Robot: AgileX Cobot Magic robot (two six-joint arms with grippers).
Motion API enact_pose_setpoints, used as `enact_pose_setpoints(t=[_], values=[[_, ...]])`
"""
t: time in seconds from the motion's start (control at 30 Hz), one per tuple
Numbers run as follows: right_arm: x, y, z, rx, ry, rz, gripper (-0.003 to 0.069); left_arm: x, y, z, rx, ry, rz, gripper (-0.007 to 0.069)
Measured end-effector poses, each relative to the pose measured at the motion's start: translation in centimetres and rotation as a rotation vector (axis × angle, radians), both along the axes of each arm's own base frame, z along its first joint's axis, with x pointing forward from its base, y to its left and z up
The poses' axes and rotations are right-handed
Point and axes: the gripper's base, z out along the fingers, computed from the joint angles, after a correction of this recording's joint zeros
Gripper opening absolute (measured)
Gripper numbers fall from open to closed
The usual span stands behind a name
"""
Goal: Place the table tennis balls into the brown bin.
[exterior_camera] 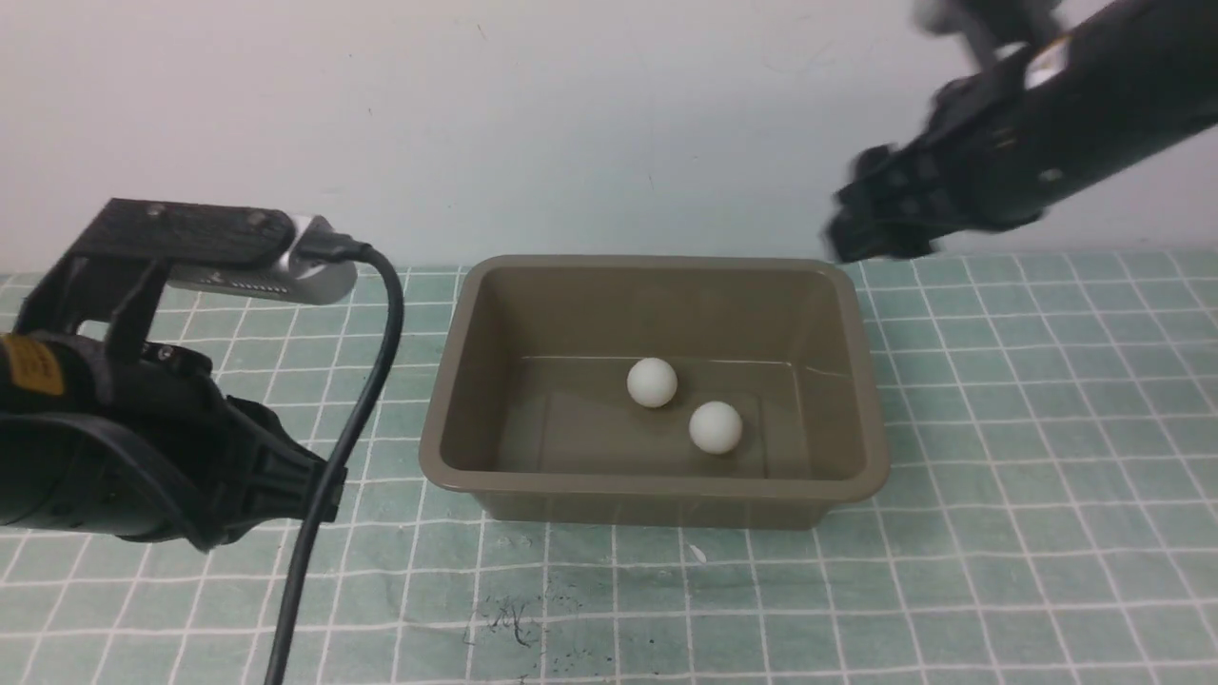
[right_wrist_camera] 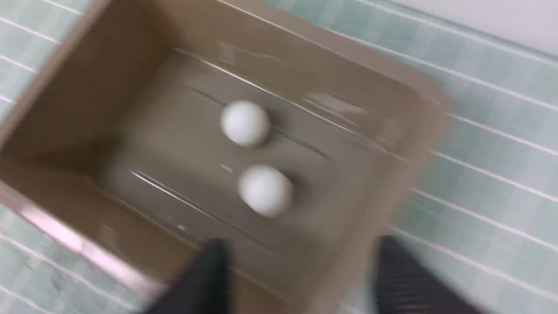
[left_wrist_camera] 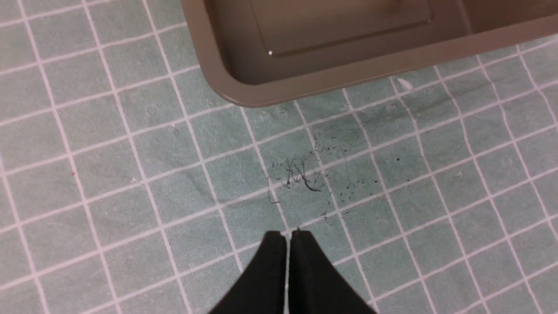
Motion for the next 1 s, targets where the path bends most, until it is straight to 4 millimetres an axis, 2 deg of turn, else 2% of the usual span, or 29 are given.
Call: enact_pose_setpoints(t=[0.07, 0.1, 0.17, 0.2, 0.27, 0.33, 0.37, 0.4, 0.43, 0.47, 0.5, 0.53, 0.57, 0.73, 0.8, 1.0], values=[[-3.8, -2.0, 2.9, -0.023, -0.075, -0.058, 0.0085, -0.4, 0.1, 0.4, -0.009, -0.017, 0.0, -0.0005], [-4.9, -2.6, 3.6, -0.022, -0.101, -0.073, 0.0058, -0.5, 0.2, 0.5, -0.012, -0.026, 0.001, -0.0005], [-9.9, -4.7, 5.3, -0.007, -0.21, -0.115, 0.0007, -0.9, 0.3, 0.9, -0.019, -0.047, 0.001, -0.0005], [-11.7, -5.5, 5.7, 0.006, -0.264, -0.135, -0.0001, -1.0, 0.3, 1.1, -0.021, -0.053, 0.001, -0.0005], [-16.8, -7.6, 5.3, 0.066, -0.397, -0.181, -0.001, -1.1, 0.3, 1.2, -0.024, -0.062, 0.002, -0.0005], [-20.7, -9.0, 4.2, 0.158, -0.536, -0.221, -0.0012, -1.1, 0.3, 1.2, -0.027, -0.067, 0.004, -0.0005], [-23.1, -9.9, 3.0, 0.216, -0.629, -0.233, -0.0012, -1.1, 0.3, 1.2, -0.028, -0.066, 0.004, -0.0005], [-23.5, -10.0, 2.8, 0.229, -0.644, -0.24, -0.0012, -1.1, 0.3, 1.2, -0.028, -0.066, 0.004, -0.0005], [-26.1, -11.0, 0.8, 0.291, -0.754, -0.257, -0.0012, -1.0, 0.3, 1.3, -0.03, -0.073, 0.005, -0.0005], [-26.1, -11.0, 0.8, 0.303, -0.759, -0.259, -0.0012, -1.0, 0.3, 1.3, -0.031, -0.074, 0.006, -0.0005], [-27.4, -11.6, -0.5, 0.341, -0.818, -0.275, -0.0012, -1.0, 0.3, 1.3, -0.032, -0.08, 0.007, -0.0005], [-28.7, -12.2, -2.9, 0.397, -0.87, -0.309, -0.0012, -0.9, 0.3, 1.4, -0.036, -0.092, 0.01, -0.0005], [-29.1, -12.5, -4.1, 0.435, -0.881, -0.336, -0.0012, -0.8, 0.3, 1.4, -0.04, -0.104, 0.014, -0.0005], [-28.1, -12.7, -7.7, 0.473, -0.839, -0.428, -0.0012, -0.8, 0.4, 1.7, -0.062, -0.174, 0.026, -0.0005], [-28.0, -12.7, -7.8, 0.465, -0.852, -0.426, -0.0012, -1.1, 0.5, 1.6, -0.065, -0.19, 0.028, -0.0005], [-27.9, -12.8, -7.4, 0.412, -0.923, -0.402, -0.001, -5.8, 2.3, 0.8, -0.116, -0.357, 0.051, -0.0005]])
